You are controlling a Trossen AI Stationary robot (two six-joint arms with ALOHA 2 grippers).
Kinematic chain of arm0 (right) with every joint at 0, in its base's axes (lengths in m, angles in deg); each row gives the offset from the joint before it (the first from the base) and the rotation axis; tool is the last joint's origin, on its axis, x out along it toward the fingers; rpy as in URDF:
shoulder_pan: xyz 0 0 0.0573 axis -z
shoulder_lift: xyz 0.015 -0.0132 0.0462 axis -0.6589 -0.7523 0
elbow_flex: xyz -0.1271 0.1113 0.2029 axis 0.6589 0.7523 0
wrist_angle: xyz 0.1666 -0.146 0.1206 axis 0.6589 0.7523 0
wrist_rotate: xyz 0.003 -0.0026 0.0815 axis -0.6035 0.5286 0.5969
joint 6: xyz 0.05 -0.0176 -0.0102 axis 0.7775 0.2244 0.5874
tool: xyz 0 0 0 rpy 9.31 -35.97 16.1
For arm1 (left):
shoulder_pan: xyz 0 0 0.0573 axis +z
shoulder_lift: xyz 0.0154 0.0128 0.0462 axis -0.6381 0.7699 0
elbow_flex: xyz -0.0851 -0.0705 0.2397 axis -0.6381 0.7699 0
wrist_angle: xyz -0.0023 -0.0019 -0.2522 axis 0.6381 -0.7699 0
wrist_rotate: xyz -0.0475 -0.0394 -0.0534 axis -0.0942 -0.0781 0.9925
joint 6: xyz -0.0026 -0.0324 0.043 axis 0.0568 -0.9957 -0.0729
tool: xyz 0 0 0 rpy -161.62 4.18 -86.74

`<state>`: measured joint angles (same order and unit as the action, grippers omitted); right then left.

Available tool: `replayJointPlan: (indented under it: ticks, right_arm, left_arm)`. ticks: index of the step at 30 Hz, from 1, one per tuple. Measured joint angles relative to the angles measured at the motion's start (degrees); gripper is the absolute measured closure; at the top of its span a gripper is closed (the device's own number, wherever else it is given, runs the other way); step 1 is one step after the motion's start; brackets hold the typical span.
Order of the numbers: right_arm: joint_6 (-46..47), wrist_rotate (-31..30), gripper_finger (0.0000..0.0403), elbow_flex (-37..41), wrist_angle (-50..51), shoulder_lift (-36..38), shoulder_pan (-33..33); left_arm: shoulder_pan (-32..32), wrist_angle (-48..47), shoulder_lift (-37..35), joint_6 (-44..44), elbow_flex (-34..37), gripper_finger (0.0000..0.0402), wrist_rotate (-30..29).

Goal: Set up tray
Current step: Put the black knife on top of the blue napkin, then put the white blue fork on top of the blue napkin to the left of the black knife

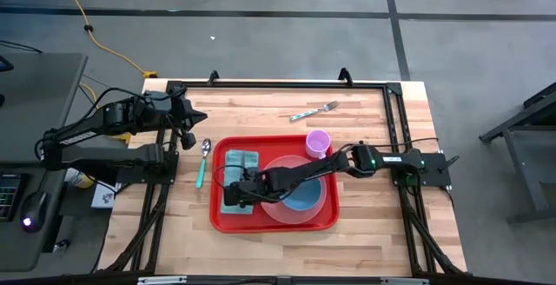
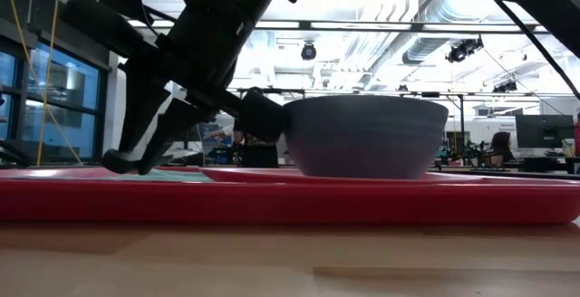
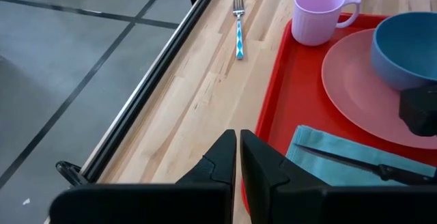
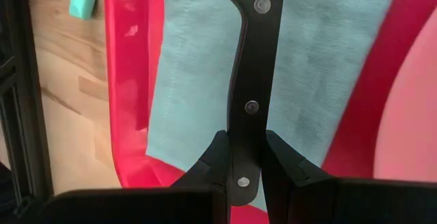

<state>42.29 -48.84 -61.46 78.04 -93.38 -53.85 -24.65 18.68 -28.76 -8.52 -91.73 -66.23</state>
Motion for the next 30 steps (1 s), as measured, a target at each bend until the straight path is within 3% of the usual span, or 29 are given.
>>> replayJointPlan:
  ticks: [18,25,30]
  right_arm:
    - [1.93,0.30,0.0372,-0.02,2.50,0.00,-0.51]
    - [1.93,0.30,0.0305,-0.02,2.85,0.00,-0.51]
    - [0.76,-0.53,0.0293,-0.02,2.07,0.00,-0.49]
  left_arm:
    - [-0.01,0.00,0.01,0.00,0.00,0.0348,0.30]
    - [0.00,0.00,0.02,0.00,0.00,0.0348,0.33]
    - [-0.02,0.00,0.02,0.00,0.00,0.0348,0.35]
